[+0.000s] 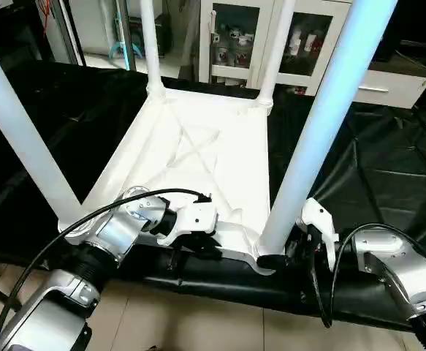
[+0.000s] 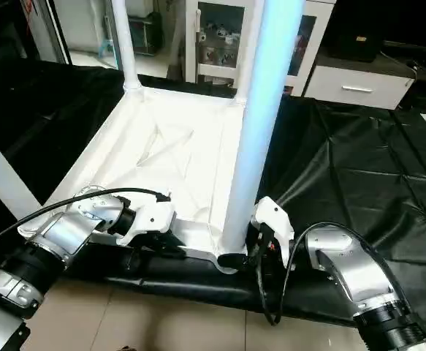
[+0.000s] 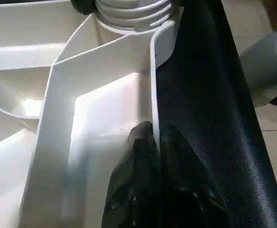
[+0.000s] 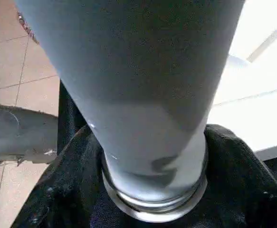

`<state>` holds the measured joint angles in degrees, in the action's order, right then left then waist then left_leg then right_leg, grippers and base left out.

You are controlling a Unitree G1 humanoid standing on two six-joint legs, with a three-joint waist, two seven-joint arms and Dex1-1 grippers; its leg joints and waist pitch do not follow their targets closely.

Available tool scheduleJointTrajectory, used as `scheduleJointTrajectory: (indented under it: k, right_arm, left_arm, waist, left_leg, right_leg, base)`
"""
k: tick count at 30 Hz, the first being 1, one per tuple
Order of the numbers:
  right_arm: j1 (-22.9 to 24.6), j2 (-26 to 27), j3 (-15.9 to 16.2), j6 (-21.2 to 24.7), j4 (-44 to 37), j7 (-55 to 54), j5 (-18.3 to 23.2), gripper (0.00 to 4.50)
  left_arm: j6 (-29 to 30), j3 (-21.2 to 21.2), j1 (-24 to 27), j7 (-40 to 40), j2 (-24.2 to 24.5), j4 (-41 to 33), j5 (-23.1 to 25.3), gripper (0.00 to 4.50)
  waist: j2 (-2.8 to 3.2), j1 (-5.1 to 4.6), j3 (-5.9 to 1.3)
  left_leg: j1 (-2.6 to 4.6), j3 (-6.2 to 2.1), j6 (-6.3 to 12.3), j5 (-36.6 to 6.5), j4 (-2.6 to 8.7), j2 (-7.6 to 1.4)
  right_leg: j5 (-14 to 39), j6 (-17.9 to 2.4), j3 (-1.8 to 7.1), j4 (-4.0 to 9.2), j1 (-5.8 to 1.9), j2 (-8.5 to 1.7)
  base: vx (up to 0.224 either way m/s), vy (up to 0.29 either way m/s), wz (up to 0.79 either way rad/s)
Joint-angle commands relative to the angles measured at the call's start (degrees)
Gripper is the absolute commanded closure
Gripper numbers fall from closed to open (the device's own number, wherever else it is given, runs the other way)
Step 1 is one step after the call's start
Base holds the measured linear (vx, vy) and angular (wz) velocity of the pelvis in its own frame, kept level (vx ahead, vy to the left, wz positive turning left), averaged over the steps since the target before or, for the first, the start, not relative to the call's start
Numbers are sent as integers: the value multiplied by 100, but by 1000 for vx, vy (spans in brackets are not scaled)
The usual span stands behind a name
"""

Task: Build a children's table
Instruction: Rotate leg to tighten

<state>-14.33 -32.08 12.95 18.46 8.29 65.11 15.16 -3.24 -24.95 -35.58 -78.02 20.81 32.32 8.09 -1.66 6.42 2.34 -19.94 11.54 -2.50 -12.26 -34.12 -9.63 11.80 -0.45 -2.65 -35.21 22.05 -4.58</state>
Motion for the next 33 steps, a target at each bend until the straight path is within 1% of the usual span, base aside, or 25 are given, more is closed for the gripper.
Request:
scheduleJointTrajectory:
  k: [1,3,5,6,7,9,10,11,12,13,15,16,18,19,20,21,23,24,25,27,28,29,30,31,33]
  right_arm:
    - [-15,158,-28,14,-4,3,120,177]
    - [-17,303,-167,38,46,-171,209,177]
    - [-41,425,-264,18,129,-349,238,178]
    - [-228,887,-522,-123,612,-1283,72,178]
    - [-292,1034,-590,-142,768,-1587,9,178]
    - [-415,1342,-705,-16,1044,-2161,-47,178]
    - [-482,1537,-731,3,1165,-2470,-97,178]
    - [-510,1621,-740,8,1215,-2600,-120,178]
    - [-592,1851,-780,42,1365,-2959,-201,178]
    - [-700,2082,-790,10,1587,-3388,-355,178]
    - [-899,2396,-808,-105,1977,-4003,-586,178]
    - [-1086,2620,-807,-253,2326,-4498,-778,178]
    - [-1243,2743,-805,-377,2607,-4918,-927,179]
    - [-1398,2837,-849,-486,2873,-5417,-1046,181]
    - [-1506,2902,-894,-571,3051,-5734,-1100,181]
    - [-1623,2964,-932,-639,3226,-5961,-1127,181]
    - [-1737,3013,-980,-715,3382,-6201,-1162,181]
    - [-1851,3075,-1105,-854,3524,-6346,-1127,181]
    - [-1960,3188,-1347,-1065,3679,-6337,-1002,181]
    - [-1955,3192,-1351,-1129,3626,-6148,-982,181]
    - [-1945,3177,-1323,-1175,3581,-6059,-1002,181]
    - [-1900,3151,-1326,-1377,3442,-5701,-901,181]
    - [-1890,3146,-1348,-1417,3405,-5593,-842,181]
    - [-1848,3092,-1345,-1485,3316,-5519,-801,146]
    - [-1749,2961,-1293,-1511,3105,-5287,-723,111]
  left_arm:
    - [58,-233,168,-16,-40,180,116,450]
    - [199,-139,175,79,-93,187,44,450]
    - [320,-67,167,182,-141,196,2,450]
    - [646,171,73,600,-353,293,-105,450]
    - [724,243,35,730,-426,335,-139,450]
    - [852,371,-67,1060,-596,470,-165,450]
    - [888,392,-151,1263,-691,585,-117,450]
    - [902,398,-187,1348,-731,635,-94,450]
    - [914,414,-289,1613,-846,777,-26,450]
    - [1008,460,-395,1930,-1014,922,13,450]
    - [1167,568,-566,2489,-1278,1162,80,450]
    - [1280,666,-714,3002,-1484,1384,151,450]
    - [1291,724,-813,3344,-1602,1554,212,450]
    - [1277,767,-891,3637,-1680,1692,264,450]
    - [1279,786,-937,3786,-1721,1774,292,450]
    - [1259,802,-980,3940,-1750,1848,319,450]
    - [1218,800,-1019,4077,-1762,1907,353,450]
    - [1134,771,-1049,4145,-1751,1960,389,450]
    - [1004,758,-1082,4177,-1743,2048,443,450]
    - [952,748,-1065,4124,-1715,2035,459,450]
    - [916,740,-1053,4090,-1697,2023,466,450]
    - [859,711,-1018,3998,-1632,1999,503,450]
    - [858,703,-1013,3976,-1610,1996,515,450]
    - [773,662,-979,3878,-1548,1972,526,450]
    - [631,592,-881,3631,-1403,1865,516,450]
  waist:
    - [-47,-7,-270]
    - [-51,-8,-269]
    - [-66,-37,-256]
    - [-93,-59,-253]
    - [-84,-117,-219]
    - [-82,-179,-229]
    - [-79,-222,-235]
    - [-72,-235,-241]
    - [-79,-254,-233]
    - [-67,-259,-234]
    - [-104,-277,-234]
    - [-88,-307,-228]
    - [-103,-302,-238]
    - [-80,-292,-243]
    - [-83,-311,-246]
    - [-84,-299,-254]
    - [-81,-272,-281]
    - [-80,-261,-283]
    - [-43,-250,-321]
    - [-54,-229,-342]
    - [-76,-212,-350]
    - [-112,-206,-342]
    - [-107,-189,-334]
    - [-106,-183,-326]
    - [-104,-156,-306]
  left_leg:
    - [44,-189,275,-872,434,-433]
    - [37,-192,270,-879,437,-433]
    - [33,-199,227,-963,450,-426]
    - [31,-193,209,-1004,453,-426]
    - [12,-220,71,-1247,481,-395]
    - [-21,-266,-58,-1325,514,-392]
    - [-40,-302,-129,-1353,540,-398]
    - [-27,-306,-154,-1354,543,-404]
    - [52,-265,-148,-1495,515,-390]
    - [42,-267,-125,-1473,513,-384]
    - [23,-263,-111,-1375,515,-377]
    - [32,-262,-165,-1386,515,-370]
    - [36,-270,-171,-1364,513,-367]
    - [44,-263,-146,-1287,506,-375]
    - [38,-248,-111,-1254,501,-356]
    - [29,-248,-89,-1203,502,-356]
    - [34,-215,62,-922,473,-348]
    - [37,-205,112,-842,467,-346]
    - [10,-203,221,-558,449,-332]
    - [4,-188,352,-312,417,-334]
    - [-20,-185,502,-102,400,-329]
    - [-34,-173,632,-73,388,-325]
    - [-24,-174,660,-128,394,-336]
    - [-13,-170,679,-244,399,-345]
    - [-1,-175,626,-425,420,-360]
  right_leg:
    - [672,-1434,273,389,-203,-499]
    - [713,-1440,270,389,-204,-504]
    - [973,-1398,269,418,-195,-511]
    - [1070,-1382,274,424,-180,-516]
    - [1684,-1270,264,487,-158,-524]
    - [2063,-1110,239,500,-208,-530]
    - [2183,-979,215,520,-222,-527]
    - [2142,-957,216,520,-209,-527]
    - [2039,-989,244,558,-122,-505]
    - [1997,-1030,254,551,-134,-520]
    - [1993,-1020,246,555,-145,-514]
    - [2041,-1043,246,555,-121,-516]
    - [2095,-1016,237,561,-145,-522]
    - [1927,-1039,251,558,-127,-526]
    - [1762,-1074,254,545,-124,-506]
    - [1660,-1080,252,537,-149,-507]
    - [1134,-1153,257,486,-163,-492]
    - [974,-1179,257,474,-170,-485]
    - [481,-1291,257,408,-211,-485]
    - [30,-1370,253,360,-220,-482]
    - [-366,-1449,246,312,-244,-472]
    - [-497,-1496,237,307,-240,-472]
    - [-413,-1506,234,318,-236,-485]
    - [-201,-1511,232,339,-226,-488]
    - [209,-1446,235,379,-217,-492]
  base:
    - [0,0,0]
    - [0,0,0]
    - [0,0,0]
    - [0,0,0]
    - [0,0,0]
    - [-22,5,-10]
    - [-44,10,-19]
    - [0,0,0]
    - [0,0,0]
    - [0,0,0]
    - [0,0,0]
    - [0,0,0]
    - [0,0,0]
    - [0,0,0]
    - [0,0,0]
    - [0,0,0]
    - [0,0,0]
    - [0,0,0]
    - [0,0,0]
    - [0,0,0]
    - [0,0,0]
    - [0,0,0]
    - [0,0,0]
    - [0,0,0]
    - [0,0,0]
